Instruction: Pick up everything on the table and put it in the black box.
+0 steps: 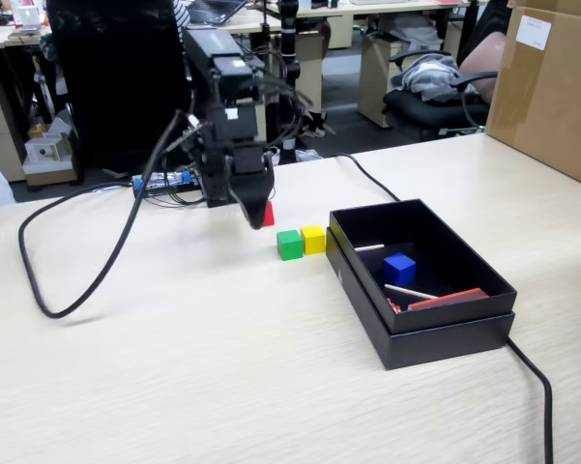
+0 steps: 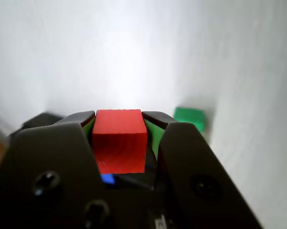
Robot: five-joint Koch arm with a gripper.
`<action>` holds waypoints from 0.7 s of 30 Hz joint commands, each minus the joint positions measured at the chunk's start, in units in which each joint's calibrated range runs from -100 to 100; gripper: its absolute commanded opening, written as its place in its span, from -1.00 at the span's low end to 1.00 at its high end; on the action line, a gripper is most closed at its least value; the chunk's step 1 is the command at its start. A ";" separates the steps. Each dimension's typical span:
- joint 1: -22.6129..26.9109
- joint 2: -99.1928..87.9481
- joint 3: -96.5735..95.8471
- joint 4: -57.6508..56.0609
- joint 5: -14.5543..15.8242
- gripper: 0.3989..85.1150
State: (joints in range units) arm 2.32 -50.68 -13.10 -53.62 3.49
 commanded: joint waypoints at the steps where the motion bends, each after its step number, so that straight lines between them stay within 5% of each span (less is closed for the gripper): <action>1: 2.49 0.48 11.65 -0.42 -0.24 -0.91; 9: 10.40 25.26 39.48 -0.42 -0.05 -0.91; 21: 14.46 49.13 47.82 -0.51 1.86 -0.90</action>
State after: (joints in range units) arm 16.43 0.45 27.52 -54.55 5.40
